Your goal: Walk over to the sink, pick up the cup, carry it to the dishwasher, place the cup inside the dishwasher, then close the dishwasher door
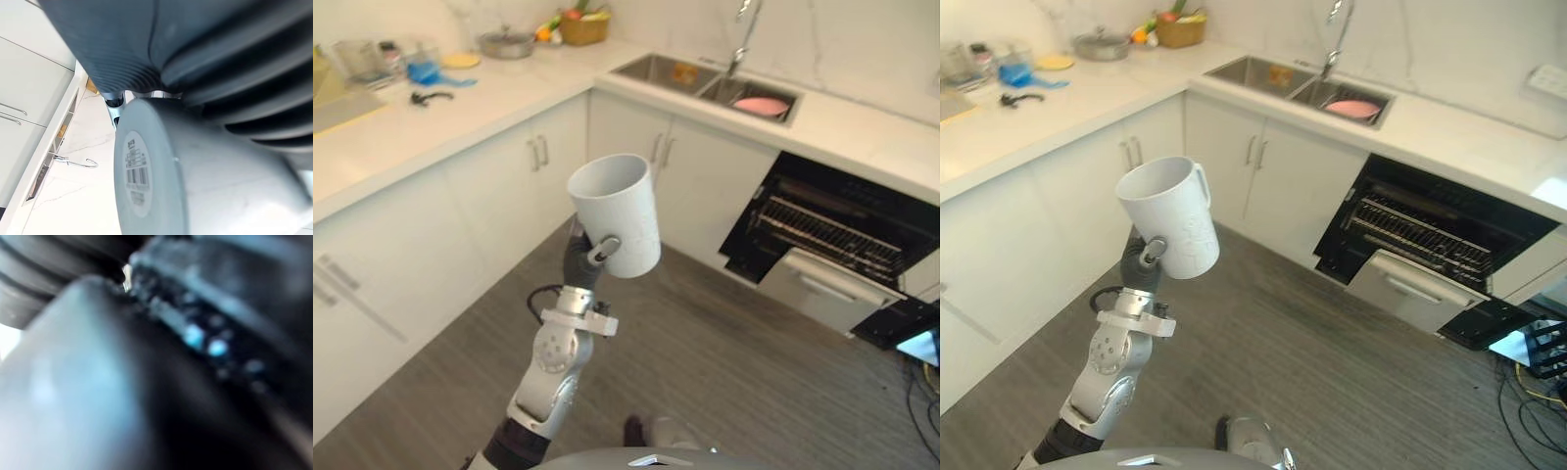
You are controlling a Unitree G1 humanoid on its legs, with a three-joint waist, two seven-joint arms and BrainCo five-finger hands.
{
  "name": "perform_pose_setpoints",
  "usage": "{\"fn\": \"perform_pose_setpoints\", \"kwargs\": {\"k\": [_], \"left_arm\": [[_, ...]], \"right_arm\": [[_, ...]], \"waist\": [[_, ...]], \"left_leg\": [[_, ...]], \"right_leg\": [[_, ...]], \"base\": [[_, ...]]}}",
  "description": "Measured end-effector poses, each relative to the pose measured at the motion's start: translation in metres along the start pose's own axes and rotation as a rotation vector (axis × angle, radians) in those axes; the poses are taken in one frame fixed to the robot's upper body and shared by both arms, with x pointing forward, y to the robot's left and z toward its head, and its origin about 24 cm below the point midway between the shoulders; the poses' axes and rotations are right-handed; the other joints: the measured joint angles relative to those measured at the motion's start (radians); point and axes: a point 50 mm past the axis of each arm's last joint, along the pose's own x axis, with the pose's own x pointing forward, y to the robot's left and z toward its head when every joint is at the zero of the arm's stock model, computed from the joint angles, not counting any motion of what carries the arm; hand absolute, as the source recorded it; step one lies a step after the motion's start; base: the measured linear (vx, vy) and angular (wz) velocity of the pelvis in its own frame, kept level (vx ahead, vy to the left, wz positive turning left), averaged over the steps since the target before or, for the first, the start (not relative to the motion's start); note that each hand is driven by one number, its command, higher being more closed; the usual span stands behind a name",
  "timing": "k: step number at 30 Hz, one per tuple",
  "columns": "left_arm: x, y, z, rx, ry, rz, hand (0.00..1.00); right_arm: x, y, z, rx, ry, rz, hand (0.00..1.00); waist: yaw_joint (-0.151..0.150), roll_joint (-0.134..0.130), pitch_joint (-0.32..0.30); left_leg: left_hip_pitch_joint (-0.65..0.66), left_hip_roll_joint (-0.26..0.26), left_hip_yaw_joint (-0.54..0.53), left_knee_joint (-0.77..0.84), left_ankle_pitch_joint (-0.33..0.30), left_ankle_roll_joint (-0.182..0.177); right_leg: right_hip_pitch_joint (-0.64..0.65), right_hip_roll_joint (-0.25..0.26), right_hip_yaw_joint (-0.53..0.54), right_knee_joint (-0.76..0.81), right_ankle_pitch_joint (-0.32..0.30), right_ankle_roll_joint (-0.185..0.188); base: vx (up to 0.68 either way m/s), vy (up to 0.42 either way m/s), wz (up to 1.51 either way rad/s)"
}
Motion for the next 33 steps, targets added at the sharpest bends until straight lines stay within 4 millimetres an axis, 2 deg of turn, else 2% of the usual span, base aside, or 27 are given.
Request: {"fn": "perform_pose_setpoints", "kwargs": {"k": [1,2,3,4,5,7,8,9,10,11,12,13,14,16,18,19,20,21,22,23,24,25,26,27,29,31,33], "left_arm": [[-0.002,0.003,0.0,0.003,0.004,0.017,1.0],[-0.004,0.003,-0.001,0.003,0.01,0.023,1.0],[-0.006,0.005,-0.003,0.007,0.023,0.029,1.0],[-0.008,0.007,-0.006,0.014,0.037,0.035,1.0],[-0.01,0.01,-0.011,0.027,0.064,0.037,1.0],[-0.013,0.015,-0.014,0.04,0.085,0.053,1.0],[-0.013,0.02,-0.012,0.041,0.077,0.071,1.0],[-0.013,0.021,-0.011,0.039,0.071,0.08,1.0],[-0.012,0.024,-0.009,0.034,0.057,0.095,1.0],[-0.011,0.025,-0.008,0.035,0.048,0.106,1.0],[-0.011,0.025,-0.007,0.034,0.044,0.109,1.0],[-0.014,0.026,-0.008,0.034,0.053,0.125,1.0],[-0.016,0.027,-0.009,0.034,0.058,0.128,1.0],[-0.014,0.024,-0.007,0.015,0.041,0.121,1.0],[-0.015,0.023,-0.007,0.012,0.046,0.102,1.0],[-0.014,0.022,-0.007,0.011,0.047,0.08,1.0],[-0.013,0.021,-0.007,0.014,0.043,0.067,1.0],[-0.013,0.021,-0.005,0.012,0.036,0.066,1.0],[-0.011,0.018,-0.001,0.005,0.02,0.055,1.0],[-0.01,0.016,0.0,0.0,0.014,0.045,1.0],[-0.008,0.01,-0.001,-0.007,0.016,0.017,1.0],[-0.005,0.007,0.0,-0.004,0.01,-0.001,1.0],[-0.003,0.006,0.0,-0.003,0.006,-0.008,1.0],[0.0,0.005,0.002,0.0,-0.001,-0.014,1.0],[0.003,0.01,0.003,0.011,-0.001,0.003,1.0],[0.004,0.015,0.002,0.019,0.012,0.026,1.0],[0.004,0.016,0.001,0.022,0.024,0.028,1.0]], "right_arm": [[0.0,0.0,0.0,0.002,0.005,0.002,0.0],[0.0,0.0,0.0,0.003,0.002,0.004,0.0],[0.0,-0.002,0.005,-0.002,-0.004,-0.004,0.0],[0.001,-0.004,0.01,-0.007,-0.015,-0.007,0.0],[0.001,-0.005,0.015,-0.005,-0.039,-0.013,0.0],[0.001,-0.007,0.023,-0.009,-0.082,-0.019,0.0],[0.003,-0.004,0.027,-0.024,-0.096,-0.01,0.0],[0.004,-0.003,0.029,-0.031,-0.104,-0.005,0.0],[0.005,-0.001,0.033,-0.056,-0.116,0.002,0.0],[0.006,0.001,0.034,-0.084,-0.117,0.004,0.0],[0.006,0.001,0.034,-0.092,-0.113,0.004,0.0],[0.006,0.001,0.027,-0.102,-0.091,0.003,0.0],[0.007,0.006,0.019,-0.089,-0.077,0.012,0.0],[0.008,0.011,0.016,-0.076,-0.088,0.005,0.0],[0.009,0.013,0.013,-0.062,-0.087,0.0,0.0],[0.009,0.013,0.011,-0.035,-0.095,-0.009,0.0],[0.01,0.015,0.011,-0.019,-0.111,-0.013,0.0],[0.01,0.014,0.014,-0.025,-0.125,-0.017,0.0],[0.009,0.012,0.018,-0.038,-0.14,-0.023,0.0],[0.008,0.01,0.02,-0.041,-0.146,-0.028,0.0],[0.005,0.005,0.021,-0.037,-0.162,-0.042,0.0],[0.004,0.005,0.022,-0.036,-0.178,-0.043,0.0],[0.004,0.005,0.023,-0.033,-0.186,-0.04,0.0],[0.005,0.007,0.022,-0.016,-0.194,-0.037,0.0],[0.005,0.007,0.02,0.007,-0.189,-0.048,0.0],[0.005,0.006,0.017,0.019,-0.176,-0.054,0.0],[0.004,0.005,0.012,0.024,-0.159,-0.059,0.0]], "waist": [[0.007,0.009,0.005],[0.017,0.004,0.006],[0.031,0.013,0.017],[0.039,0.009,0.033],[0.048,0.006,0.048],[0.064,0.005,0.052],[0.068,0.005,0.052],[0.071,0.004,0.051],[0.076,0.001,0.05],[0.08,-0.002,0.047],[0.08,-0.005,0.047],[0.083,-0.021,0.041],[0.076,-0.044,0.021],[0.073,-0.063,0.012],[0.074,-0.078,0.001],[0.075,-0.074,-0.002],[0.077,-0.075,-0.001],[0.079,-0.077,0.0],[0.079,-0.074,-0.004],[0.072,-0.071,-0.009],[0.06,-0.061,-0.02],[0.051,-0.049,-0.027],[0.045,-0.045,-0.027],[0.031,-0.044,-0.028],[0.032,-0.044,-0.028],[0.031,-0.047,-0.027],[0.031,-0.059,-0.03]], "left_leg": [[-0.111,0.062,-0.06,0.212,0.185,0.13],[-0.172,0.082,-0.105,0.316,0.243,0.162],[-0.292,0.061,-0.193,0.479,0.153,0.114],[-0.376,0.016,-0.237,0.553,0.077,0.094],[-0.466,-0.059,-0.261,0.573,0.001,0.096],[-0.548,-0.139,-0.24,0.494,-0.074,0.09],[-0.578,-0.177,-0.212,0.373,-0.103,0.085],[-0.585,-0.197,-0.199,0.292,-0.112,0.081],[-0.587,-0.246,-0.196,0.095,-0.11,0.077],[-0.583,-0.291,-0.206,-0.102,-0.064,0.074],[-0.579,-0.308,-0.209,-0.177,-0.01,0.089],[-0.547,-0.336,-0.194,-0.245,0.106,0.126],[-0.52,-0.365,-0.164,-0.276,0.105,0.177],[-0.502,-0.378,-0.141,-0.281,0.076,0.206],[-0.458,-0.389,-0.12,-0.326,0.067,0.211],[-0.404,-0.39,-0.117,-0.378,0.047,0.206],[-0.346,-0.398,-0.109,-0.423,0.032,0.203],[-0.315,-0.406,-0.101,-0.441,0.021,0.195],[-0.261,-0.418,-0.08,-0.458,0.004,0.19],[-0.238,-0.419,-0.073,-0.464,-0.003,0.19],[-0.195,-0.413,-0.068,-0.487,-0.011,0.18],[-0.161,-0.394,-0.065,-0.507,-0.014,0.178],[-0.147,-0.382,-0.062,-0.511,-0.014,0.178],[-0.124,-0.359,-0.055,-0.527,-0.015,0.174],[-0.086,-0.34,-0.03,-0.55,-0.027,0.15],[-0.054,-0.342,-0.001,-0.558,-0.045,0.12],[-0.022,-0.352,0.03,-0.555,-0.073,0.081]], "right_leg": [[0.046,0.05,0.022,-0.04,-0.021,-0.023],[0.079,0.073,0.033,-0.069,-0.02,-0.035],[0.128,0.105,0.068,-0.115,-0.017,-0.074],[0.172,0.114,0.091,-0.153,-0.013,-0.084],[0.238,0.116,0.126,-0.203,-0.01,-0.089],[0.321,0.113,0.185,-0.259,-0.005,-0.082],[0.368,0.111,0.221,-0.289,-0.01,-0.08],[0.385,0.108,0.241,-0.298,-0.015,-0.076],[0.403,0.097,0.277,-0.303,-0.034,-0.066],[0.412,0.086,0.309,-0.301,-0.061,-0.054],[0.418,0.079,0.323,-0.298,-0.076,-0.049],[0.439,0.058,0.355,-0.289,-0.105,-0.025],[0.436,0.026,0.367,-0.267,-0.122,-0.002],[0.413,0.013,0.377,-0.214,-0.114,0.009],[0.381,0.01,0.367,-0.118,-0.09,0.04],[0.334,0.015,0.319,0.014,-0.065,0.1],[0.249,-0.01,0.246,0.223,-0.017,0.194],[0.187,-0.04,0.206,0.35,0.029,0.236],[0.086,-0.116,0.128,0.575,0.08,0.199],[0.049,-0.152,0.092,0.652,0.089,0.174],[-0.012,-0.202,0.035,0.72,0.073,0.122],[-0.052,-0.22,-0.017,0.684,0.037,0.095],[-0.062,-0.222,-0.048,0.632,0.017,0.096],[-0.062,-0.222,-0.124,0.486,-0.011,0.096],[-0.039,-0.215,-0.257,0.206,-0.005,0.086],[-0.022,-0.214,-0.32,0.054,0.063,0.055],[0.006,-0.221,-0.332,-0.032,0.19,0.006]], "base": [[0.3,-0.188,-0.51],[0.37,-0.216,-0.77],[0.35,-0.167,-0.82],[0.43,-0.15,-0.96],[0.44,-0.1,-0.84],[0.42,-0.025,-0.86],[0.38,0.04,-0.79],[0.49,0.082,-0.87],[0.57,0.141,-0.83],[0.57,0.164,-0.77],[0.61,0.209,-0.69],[0.55,0.204,-0.47],[0.55,0.2,-0.32],[0.51,0.189,-0.02],[0.41,0.17,-0.07],[0.29,0.143,-0.22],[0.27,0.135,-0.36],[0.23,0.116,-0.57],[0.2,0.099,-0.45],[0.22,0.135,-0.34],[0.23,0.144,-0.09],[0.23,0.128,-0.06],[0.25,0.079,0.02],[0.25,0.014,0.0],[0.31,-0.042,-0.28],[0.3,-0.106,-0.45],[0.32,-0.175,-0.36]]}}
